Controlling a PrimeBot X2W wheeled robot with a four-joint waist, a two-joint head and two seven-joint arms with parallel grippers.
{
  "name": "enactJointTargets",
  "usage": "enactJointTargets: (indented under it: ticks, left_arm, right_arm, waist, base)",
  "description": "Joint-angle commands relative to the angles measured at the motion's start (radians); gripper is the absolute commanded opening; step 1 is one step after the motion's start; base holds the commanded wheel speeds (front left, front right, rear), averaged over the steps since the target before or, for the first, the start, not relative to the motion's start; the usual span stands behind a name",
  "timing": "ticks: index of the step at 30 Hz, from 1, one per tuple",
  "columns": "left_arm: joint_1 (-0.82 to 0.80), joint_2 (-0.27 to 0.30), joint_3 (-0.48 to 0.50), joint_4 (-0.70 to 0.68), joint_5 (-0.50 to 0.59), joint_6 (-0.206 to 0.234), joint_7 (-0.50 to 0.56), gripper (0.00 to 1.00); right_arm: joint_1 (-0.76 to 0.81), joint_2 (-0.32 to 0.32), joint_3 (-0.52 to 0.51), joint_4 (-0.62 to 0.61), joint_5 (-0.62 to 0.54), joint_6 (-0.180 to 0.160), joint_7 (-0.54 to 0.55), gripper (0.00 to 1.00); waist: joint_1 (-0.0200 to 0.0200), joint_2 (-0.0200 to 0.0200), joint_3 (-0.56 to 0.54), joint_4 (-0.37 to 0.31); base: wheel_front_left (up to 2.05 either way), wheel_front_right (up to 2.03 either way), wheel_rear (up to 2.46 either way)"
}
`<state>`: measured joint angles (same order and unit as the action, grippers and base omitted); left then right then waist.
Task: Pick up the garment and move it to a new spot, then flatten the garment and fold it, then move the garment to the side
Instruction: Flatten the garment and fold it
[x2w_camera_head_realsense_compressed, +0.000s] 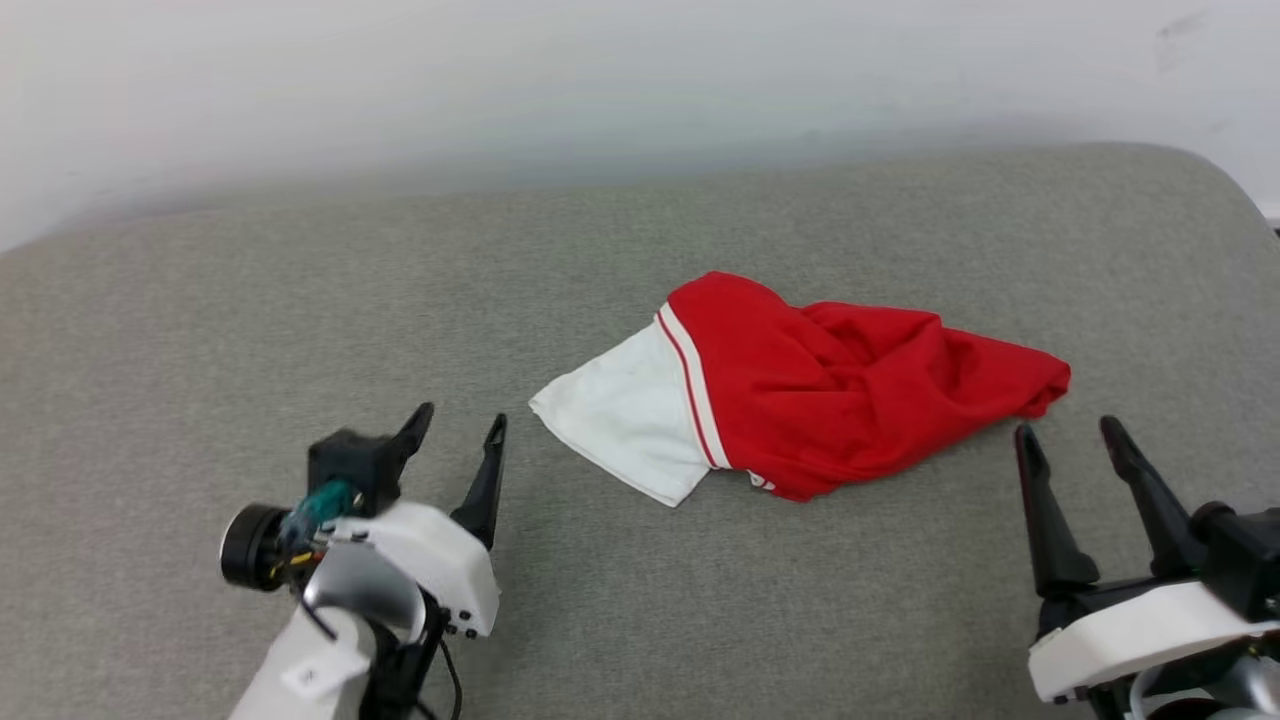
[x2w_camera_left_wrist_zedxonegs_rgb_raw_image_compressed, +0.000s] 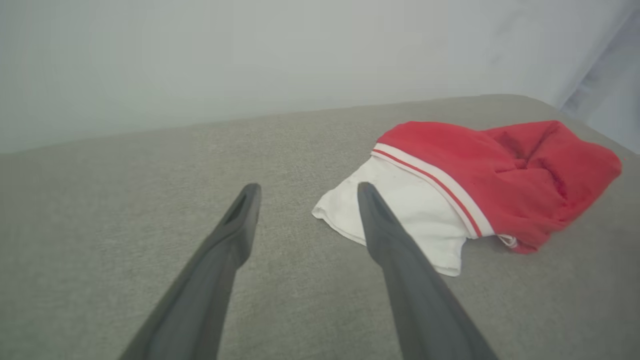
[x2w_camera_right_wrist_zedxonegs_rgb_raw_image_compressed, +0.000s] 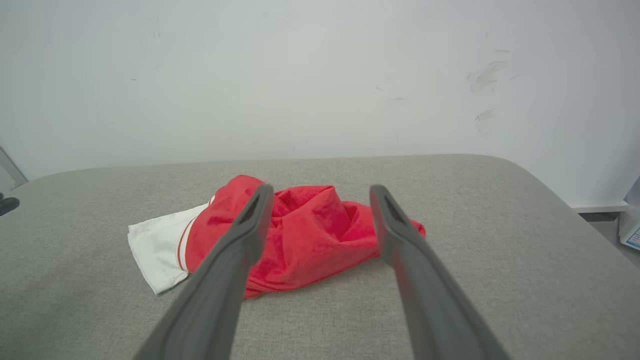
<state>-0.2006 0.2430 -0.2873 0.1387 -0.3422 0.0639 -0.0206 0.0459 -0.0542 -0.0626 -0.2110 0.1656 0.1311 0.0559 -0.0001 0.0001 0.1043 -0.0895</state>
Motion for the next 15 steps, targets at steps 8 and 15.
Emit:
enactJointTargets:
  ticks: [8,15]
  left_arm:
    - [-0.186,0.04,-0.042,0.142,-0.076,-0.094,0.312,1.0]
    - [-0.337,0.048,-0.065,0.268,-0.095,-0.126,0.459,1.0]
  right_arm:
    - [-0.028,0.005,0.061,0.025,0.016,-0.001,-0.007,1.0]
    - [-0.064,0.005,0.088,0.049,0.045,-0.001,-0.035,1.0]
  waist:
    - [0.0001,-0.0001,0.052,-0.093]
    - [0.0001,-0.0001,0.136,-0.143]
  base:
    - [0.0,0.0,0.0]
    - [0.0,0.0,0.0]
